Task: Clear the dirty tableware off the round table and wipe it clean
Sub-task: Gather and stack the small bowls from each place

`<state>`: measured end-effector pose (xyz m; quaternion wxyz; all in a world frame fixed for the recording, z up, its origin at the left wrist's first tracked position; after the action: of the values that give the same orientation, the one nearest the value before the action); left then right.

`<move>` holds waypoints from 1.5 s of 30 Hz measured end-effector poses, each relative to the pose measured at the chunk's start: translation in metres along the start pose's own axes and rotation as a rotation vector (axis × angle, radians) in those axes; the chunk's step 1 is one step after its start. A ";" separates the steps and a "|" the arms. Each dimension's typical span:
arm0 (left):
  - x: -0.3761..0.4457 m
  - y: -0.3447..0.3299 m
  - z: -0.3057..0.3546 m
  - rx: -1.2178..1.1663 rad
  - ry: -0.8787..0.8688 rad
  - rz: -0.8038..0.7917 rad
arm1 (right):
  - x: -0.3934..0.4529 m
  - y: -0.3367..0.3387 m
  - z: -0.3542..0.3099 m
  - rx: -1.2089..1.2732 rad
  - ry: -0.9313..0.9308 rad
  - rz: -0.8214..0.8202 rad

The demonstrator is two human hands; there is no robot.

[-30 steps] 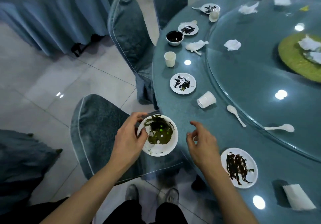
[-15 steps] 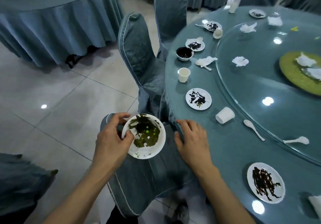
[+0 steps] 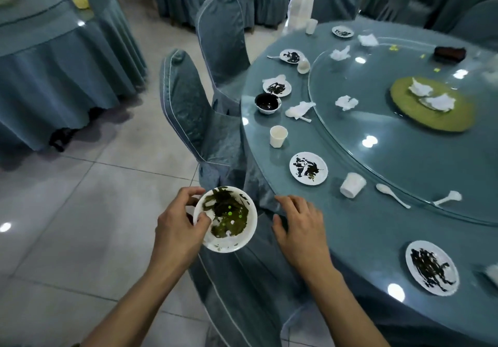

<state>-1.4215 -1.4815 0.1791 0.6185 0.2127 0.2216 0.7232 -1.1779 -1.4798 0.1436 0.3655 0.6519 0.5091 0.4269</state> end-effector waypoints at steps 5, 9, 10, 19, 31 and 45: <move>0.024 0.004 -0.004 -0.016 -0.012 -0.009 | 0.020 -0.010 -0.006 0.030 -0.029 0.021; 0.055 0.018 -0.017 -0.031 -0.028 -0.027 | 0.039 -0.024 -0.024 0.013 -0.063 0.026; 0.066 0.022 -0.022 -0.042 -0.032 -0.029 | 0.045 -0.029 -0.031 0.004 -0.068 0.033; 0.208 0.081 -0.069 -0.131 -0.065 -0.132 | 0.131 -0.079 -0.121 -0.034 -0.213 0.093; 0.369 0.109 -0.098 -0.123 -0.153 -0.306 | 0.236 -0.132 -0.204 -0.062 -0.375 0.102; 0.551 0.009 -0.055 -0.024 -0.274 -0.505 | 0.377 -0.181 -0.140 -0.032 -0.653 0.163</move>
<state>-1.5405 -0.9410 0.1578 0.8056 0.2390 0.1733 0.5136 -1.3271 -1.0676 0.0999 0.4840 0.7871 0.3046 0.2314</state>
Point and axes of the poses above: each hand's wrist, its own x-axis towards the middle knuckle, its own y-axis out of the back of the hand, z = x × y, the point moved 5 cm from there along x, towards the middle knuckle, and after that the axes turned 7 degrees about -y, right-handed, at the moved point
